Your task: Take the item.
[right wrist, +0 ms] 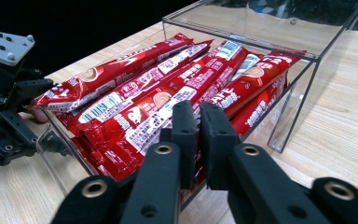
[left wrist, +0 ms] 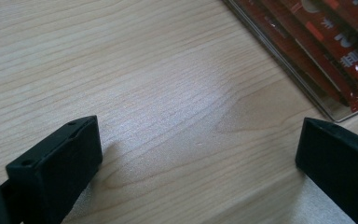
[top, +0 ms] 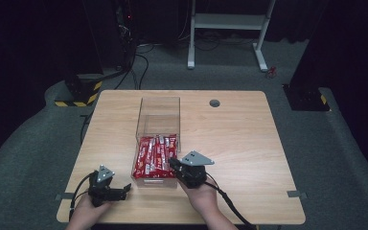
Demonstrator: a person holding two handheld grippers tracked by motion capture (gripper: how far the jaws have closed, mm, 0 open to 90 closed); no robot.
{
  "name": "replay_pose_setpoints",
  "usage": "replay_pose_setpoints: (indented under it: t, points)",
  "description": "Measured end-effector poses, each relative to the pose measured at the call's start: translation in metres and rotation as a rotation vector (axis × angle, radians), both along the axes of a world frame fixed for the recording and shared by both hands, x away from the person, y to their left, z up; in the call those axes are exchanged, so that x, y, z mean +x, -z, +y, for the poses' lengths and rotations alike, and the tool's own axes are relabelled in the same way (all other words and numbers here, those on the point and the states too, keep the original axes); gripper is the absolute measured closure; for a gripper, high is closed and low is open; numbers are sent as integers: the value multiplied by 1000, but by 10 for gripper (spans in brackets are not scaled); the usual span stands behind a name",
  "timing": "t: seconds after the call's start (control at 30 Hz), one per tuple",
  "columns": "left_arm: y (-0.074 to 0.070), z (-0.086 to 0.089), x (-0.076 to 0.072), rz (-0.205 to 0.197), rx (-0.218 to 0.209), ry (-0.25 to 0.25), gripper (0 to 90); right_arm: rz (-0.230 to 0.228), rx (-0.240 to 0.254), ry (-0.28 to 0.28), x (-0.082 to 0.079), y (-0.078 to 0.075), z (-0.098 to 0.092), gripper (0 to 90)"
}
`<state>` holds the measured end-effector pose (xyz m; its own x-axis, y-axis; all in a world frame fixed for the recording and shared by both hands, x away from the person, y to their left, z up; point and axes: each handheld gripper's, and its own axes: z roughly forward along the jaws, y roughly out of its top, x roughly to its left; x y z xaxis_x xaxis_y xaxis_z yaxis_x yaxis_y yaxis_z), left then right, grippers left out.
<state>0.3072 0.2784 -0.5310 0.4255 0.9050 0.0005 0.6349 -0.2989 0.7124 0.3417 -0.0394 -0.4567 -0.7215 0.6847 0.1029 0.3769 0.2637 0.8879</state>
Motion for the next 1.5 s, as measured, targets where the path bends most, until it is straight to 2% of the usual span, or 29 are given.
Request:
replay_pose_setpoints:
  t: [0.9,1.5]
  points:
    - [0,-1,1,0,-2,1,6,2,29,-11,-10,-4,-7,900]
    - [0,-2,5,0,-4,7,6,-36,41,-11,-19,-10,-13,900]
